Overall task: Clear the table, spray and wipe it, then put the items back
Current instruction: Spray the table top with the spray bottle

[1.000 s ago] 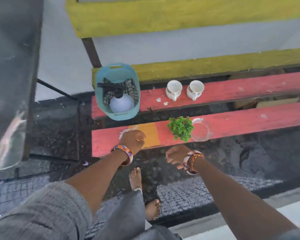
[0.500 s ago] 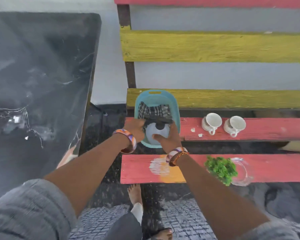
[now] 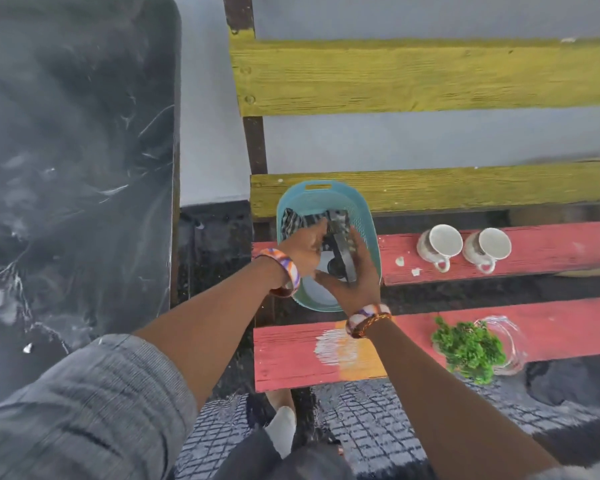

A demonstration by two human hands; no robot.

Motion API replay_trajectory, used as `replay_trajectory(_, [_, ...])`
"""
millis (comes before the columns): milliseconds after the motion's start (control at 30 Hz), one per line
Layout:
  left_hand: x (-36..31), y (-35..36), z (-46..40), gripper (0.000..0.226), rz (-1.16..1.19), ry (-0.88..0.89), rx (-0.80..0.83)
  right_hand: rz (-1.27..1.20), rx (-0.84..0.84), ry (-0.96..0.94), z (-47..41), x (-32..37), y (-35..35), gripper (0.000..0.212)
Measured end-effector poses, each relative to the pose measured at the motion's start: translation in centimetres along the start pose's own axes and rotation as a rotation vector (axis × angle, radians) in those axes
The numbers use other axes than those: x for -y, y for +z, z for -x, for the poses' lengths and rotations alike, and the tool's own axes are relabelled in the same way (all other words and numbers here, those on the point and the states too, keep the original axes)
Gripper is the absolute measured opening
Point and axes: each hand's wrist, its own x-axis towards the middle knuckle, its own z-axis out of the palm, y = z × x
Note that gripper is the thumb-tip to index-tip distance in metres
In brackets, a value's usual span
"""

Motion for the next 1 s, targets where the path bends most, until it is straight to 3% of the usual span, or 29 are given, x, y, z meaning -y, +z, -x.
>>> replay_trajectory(100, [1.0, -1.1, -1.1, 0.077, -0.008, 0.027, -0.101, 0.066, 0.061, -0.107, -0.9, 0.5, 0.5, 0.086])
replay_trajectory(267, [1.6, -4.5, 0.9, 0.054, 0.093, 0.035, -0.255, 0.157, -0.048, -0.177, -0.3, 1.7, 1.7, 0.057])
replay_trajectory(400, [1.3, -6.6, 4.1, 0.041, 0.189, 0.136, -0.416, -0.154, -0.122, -0.114, 1.6, 4.4, 1.7, 0.049])
replay_trajectory(500, [0.2, -7.7, 7.6, 0.038, 0.270, 0.231, -0.485, -0.287, -0.175, -0.227, 3.5, 8.3, 1.2, 0.030])
replay_trajectory(600, [0.1, -8.9, 11.8, 0.039, 0.352, 0.306, -0.540, -0.437, -0.123, -0.295, 6.1, 13.5, 1.3, 0.019])
replay_trajectory(800, [3.0, -12.5, 20.4, 0.035, 0.273, 0.348, -0.675, -0.563, 0.092, -0.342, 11.6, 21.3, 2.3, 0.006])
replay_trajectory(900, [5.1, -15.5, 23.1, 0.035, 0.223, 0.320, -0.742, -0.476, 0.099, -0.409, 12.9, 24.8, 3.1, 0.014])
replay_trajectory(1000, [7.4, -18.4, 25.1, 0.036, 0.103, 0.251, -0.791, -0.374, 0.048, -0.361, 12.6, 28.2, 4.7, 0.026])
